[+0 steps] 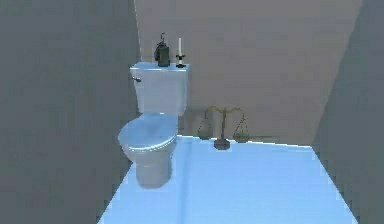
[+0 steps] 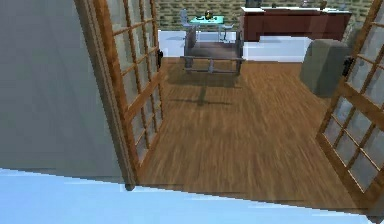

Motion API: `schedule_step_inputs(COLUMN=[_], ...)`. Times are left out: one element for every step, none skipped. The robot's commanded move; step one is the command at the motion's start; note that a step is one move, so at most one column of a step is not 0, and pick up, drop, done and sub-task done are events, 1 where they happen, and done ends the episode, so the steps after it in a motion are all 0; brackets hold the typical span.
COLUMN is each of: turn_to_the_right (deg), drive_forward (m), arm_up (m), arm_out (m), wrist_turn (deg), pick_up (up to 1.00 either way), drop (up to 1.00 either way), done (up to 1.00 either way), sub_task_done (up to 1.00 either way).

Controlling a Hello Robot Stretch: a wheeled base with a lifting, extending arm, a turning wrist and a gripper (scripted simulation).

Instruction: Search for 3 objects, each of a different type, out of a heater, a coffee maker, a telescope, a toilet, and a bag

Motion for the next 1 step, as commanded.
schedule_step_inputs(turn_to_the_right=[0.0], drive_forward=[0.55], arm_up=[0.00], arm_out=[0.00], wrist_turn=[0.0], pick_up=[0.00], drop=[0.00], done=[0.00], sub_task_done=[0.00])
